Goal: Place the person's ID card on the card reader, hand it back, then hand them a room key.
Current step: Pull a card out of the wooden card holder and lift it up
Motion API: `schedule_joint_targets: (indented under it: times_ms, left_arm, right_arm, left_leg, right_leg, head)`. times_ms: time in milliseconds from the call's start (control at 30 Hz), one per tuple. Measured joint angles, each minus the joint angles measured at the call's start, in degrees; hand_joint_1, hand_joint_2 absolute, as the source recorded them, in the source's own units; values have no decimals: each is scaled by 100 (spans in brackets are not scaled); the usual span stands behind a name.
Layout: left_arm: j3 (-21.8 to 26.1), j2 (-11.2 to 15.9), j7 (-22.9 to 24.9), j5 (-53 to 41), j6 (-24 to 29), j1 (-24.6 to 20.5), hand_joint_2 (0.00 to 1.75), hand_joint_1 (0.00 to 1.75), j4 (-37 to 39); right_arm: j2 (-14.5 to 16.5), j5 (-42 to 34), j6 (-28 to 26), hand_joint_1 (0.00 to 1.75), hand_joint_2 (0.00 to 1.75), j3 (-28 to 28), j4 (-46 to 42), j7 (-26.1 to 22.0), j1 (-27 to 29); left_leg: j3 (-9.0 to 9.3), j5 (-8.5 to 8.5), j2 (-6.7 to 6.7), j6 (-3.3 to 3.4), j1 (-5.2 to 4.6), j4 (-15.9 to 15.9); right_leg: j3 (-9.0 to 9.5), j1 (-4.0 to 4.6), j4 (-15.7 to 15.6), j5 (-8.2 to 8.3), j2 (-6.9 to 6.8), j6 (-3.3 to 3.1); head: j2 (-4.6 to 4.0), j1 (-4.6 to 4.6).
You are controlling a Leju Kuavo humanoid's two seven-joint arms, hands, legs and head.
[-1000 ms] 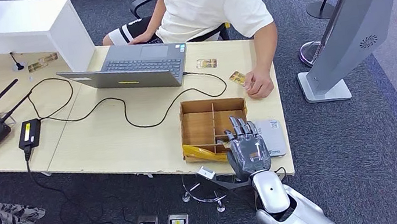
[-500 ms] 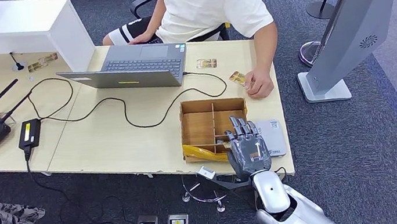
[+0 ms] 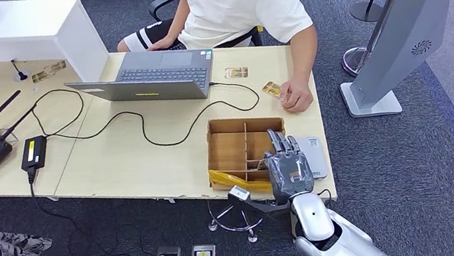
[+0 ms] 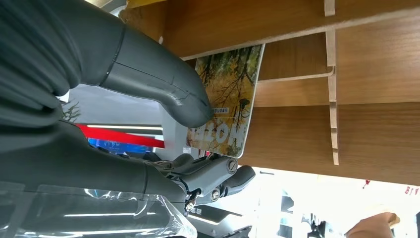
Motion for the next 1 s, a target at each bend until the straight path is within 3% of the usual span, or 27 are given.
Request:
schedule_joint_targets:
  times_ms: [267,533,567,667,700,1000]
  left_arm:
    - [9,0,-6,-10,-1,0,175,0,0]
    - [11,0,-3,-23,4,0,175,0,0]
    - [12,-1,0,-23,5,0,175,0,0]
    - [21,-3,5,-23,6,0,175,0,0]
    - [31,-3,5,-23,6,-1,175,0,0]
    - [111,-7,5,-47,9,-3,175,0,0]
  right_arm:
    - [-1,-3,-3,169,175,-28,0,3,0]
    - [0,-7,-3,158,175,-29,0,-22,-1]
    - [1,-8,-3,133,175,-29,0,-31,-1]
    - [8,-11,-7,16,175,-27,0,-45,-1]
    - [11,-12,-8,0,175,-26,1,-47,0]
    - [14,150,-45,0,175,-22,-41,-60,-15]
  left_leg:
    - [0,0,0,0,0,0]
    - [0,0,0,0,0,0]
    - [0,0,0,0,0,0]
    - [0,0,0,0,0,0]
    - [0,0,0,0,0,0]
    - [4,0,1,0,0,0]
  right_leg:
    - [0,0,0,0,0,1]
    - [1,0,0,1,0,1]
    - [1,0,0,1,0,1]
    - [1,0,0,1,0,1]
    - [1,0,0,1,0,1]
    - [3,0,0,2,1,1]
  head:
    - [0,0]
    - [0,0]
    - [0,0]
    - [0,0]
    - [0,0]
    - [0,-1]
